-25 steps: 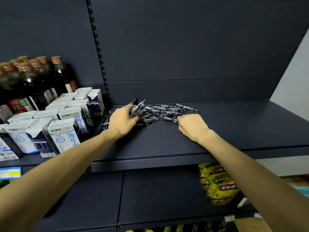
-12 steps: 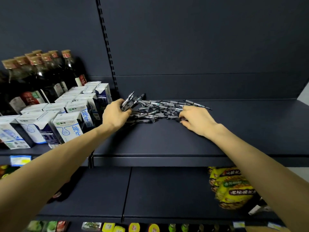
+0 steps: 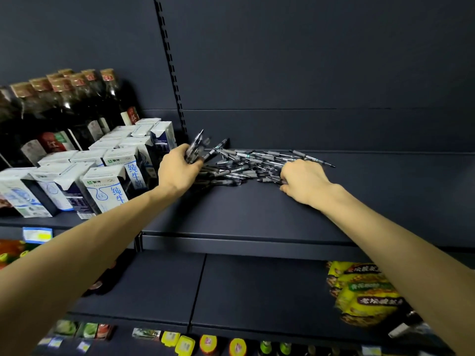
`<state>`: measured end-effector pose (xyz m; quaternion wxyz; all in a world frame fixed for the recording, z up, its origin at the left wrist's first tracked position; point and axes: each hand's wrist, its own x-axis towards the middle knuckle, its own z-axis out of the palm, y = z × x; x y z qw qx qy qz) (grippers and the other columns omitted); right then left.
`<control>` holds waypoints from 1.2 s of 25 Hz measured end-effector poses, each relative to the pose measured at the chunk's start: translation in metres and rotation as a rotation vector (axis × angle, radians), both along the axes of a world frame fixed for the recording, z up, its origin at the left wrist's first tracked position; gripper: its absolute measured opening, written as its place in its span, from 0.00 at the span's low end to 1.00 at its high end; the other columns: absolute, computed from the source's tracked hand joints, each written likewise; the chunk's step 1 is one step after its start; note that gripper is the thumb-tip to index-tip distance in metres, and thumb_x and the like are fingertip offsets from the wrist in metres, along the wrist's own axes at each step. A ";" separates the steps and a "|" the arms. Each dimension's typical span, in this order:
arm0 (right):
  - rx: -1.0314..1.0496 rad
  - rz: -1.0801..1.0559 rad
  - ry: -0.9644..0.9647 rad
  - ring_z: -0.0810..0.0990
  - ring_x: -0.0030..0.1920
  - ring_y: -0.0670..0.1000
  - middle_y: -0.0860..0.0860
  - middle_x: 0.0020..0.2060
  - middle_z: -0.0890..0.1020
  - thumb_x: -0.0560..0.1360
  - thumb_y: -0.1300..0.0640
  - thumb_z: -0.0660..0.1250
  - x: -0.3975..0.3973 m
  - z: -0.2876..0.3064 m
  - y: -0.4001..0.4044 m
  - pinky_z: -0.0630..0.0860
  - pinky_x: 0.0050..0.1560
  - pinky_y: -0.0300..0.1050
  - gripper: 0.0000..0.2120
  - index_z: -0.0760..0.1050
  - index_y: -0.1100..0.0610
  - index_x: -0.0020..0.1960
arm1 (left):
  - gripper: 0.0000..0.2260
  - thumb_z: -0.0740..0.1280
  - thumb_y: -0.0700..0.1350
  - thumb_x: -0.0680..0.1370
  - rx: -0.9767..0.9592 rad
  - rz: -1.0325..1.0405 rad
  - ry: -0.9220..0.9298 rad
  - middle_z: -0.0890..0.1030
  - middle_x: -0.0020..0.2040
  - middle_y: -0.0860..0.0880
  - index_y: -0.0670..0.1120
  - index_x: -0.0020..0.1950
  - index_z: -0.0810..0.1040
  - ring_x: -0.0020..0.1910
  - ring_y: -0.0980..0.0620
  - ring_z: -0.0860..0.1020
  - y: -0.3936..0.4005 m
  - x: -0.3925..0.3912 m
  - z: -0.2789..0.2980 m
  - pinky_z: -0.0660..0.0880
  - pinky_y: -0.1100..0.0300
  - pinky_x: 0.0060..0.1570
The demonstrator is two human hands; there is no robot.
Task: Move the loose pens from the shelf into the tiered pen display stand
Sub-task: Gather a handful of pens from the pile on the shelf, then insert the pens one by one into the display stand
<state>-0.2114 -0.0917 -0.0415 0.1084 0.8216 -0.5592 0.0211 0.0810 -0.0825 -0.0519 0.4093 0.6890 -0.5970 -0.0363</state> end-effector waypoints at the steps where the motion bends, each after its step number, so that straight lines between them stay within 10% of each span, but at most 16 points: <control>1: 0.024 -0.004 -0.033 0.81 0.53 0.59 0.54 0.48 0.83 0.78 0.52 0.70 0.003 0.002 0.002 0.68 0.43 0.45 0.06 0.78 0.55 0.46 | 0.07 0.70 0.49 0.74 -0.002 0.009 0.012 0.80 0.38 0.47 0.45 0.44 0.77 0.43 0.38 0.79 0.001 0.001 0.001 0.75 0.48 0.44; 11: 0.189 0.013 -0.590 0.82 0.44 0.56 0.48 0.39 0.86 0.81 0.48 0.66 0.043 0.009 0.013 0.76 0.46 0.49 0.13 0.75 0.56 0.42 | 0.06 0.69 0.48 0.74 -0.059 -0.042 0.061 0.82 0.39 0.48 0.47 0.46 0.78 0.43 0.41 0.80 0.019 0.022 0.007 0.77 0.49 0.45; 16: 0.110 0.047 -0.555 0.79 0.51 0.61 0.57 0.50 0.81 0.85 0.50 0.57 0.092 0.005 0.021 0.74 0.49 0.54 0.12 0.70 0.58 0.49 | 0.05 0.70 0.45 0.76 -0.119 -0.028 0.284 0.77 0.35 0.53 0.44 0.45 0.77 0.37 0.51 0.73 0.028 0.043 0.015 0.67 0.56 0.39; 30: -0.102 0.093 -1.144 0.81 0.40 0.50 0.47 0.38 0.84 0.86 0.46 0.56 0.188 0.091 0.061 0.76 0.47 0.53 0.13 0.70 0.55 0.55 | 0.19 0.71 0.41 0.80 -0.186 -0.396 0.885 0.63 0.25 0.53 0.49 0.35 0.64 0.22 0.54 0.58 0.077 0.061 0.122 0.54 0.62 0.25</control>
